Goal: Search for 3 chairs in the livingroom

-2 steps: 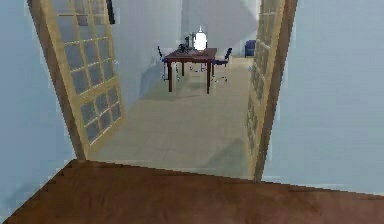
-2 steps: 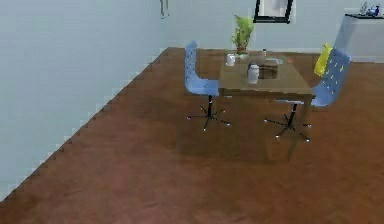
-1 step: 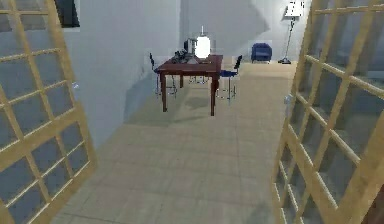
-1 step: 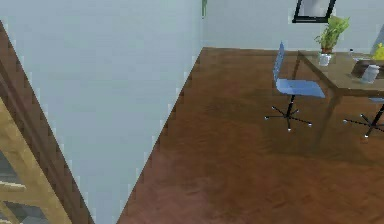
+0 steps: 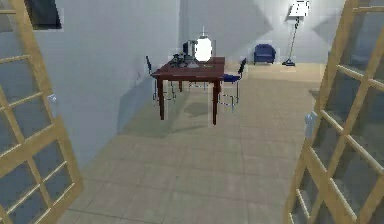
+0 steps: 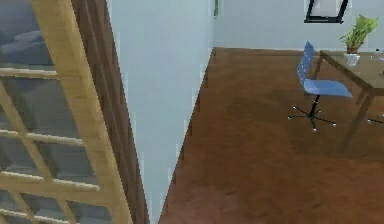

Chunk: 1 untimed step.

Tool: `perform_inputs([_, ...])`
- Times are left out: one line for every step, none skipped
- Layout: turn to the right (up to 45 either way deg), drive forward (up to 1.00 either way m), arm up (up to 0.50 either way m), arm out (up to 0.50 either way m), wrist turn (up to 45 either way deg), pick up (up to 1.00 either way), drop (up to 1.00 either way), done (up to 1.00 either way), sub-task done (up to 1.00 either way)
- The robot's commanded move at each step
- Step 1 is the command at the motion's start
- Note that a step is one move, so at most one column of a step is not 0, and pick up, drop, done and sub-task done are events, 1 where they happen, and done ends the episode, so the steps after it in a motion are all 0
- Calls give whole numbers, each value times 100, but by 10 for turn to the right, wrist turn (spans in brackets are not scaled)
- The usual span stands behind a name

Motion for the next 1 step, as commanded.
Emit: perform_inputs([-30, 0, 0, 0, 0, 0, 0, 0, 0])
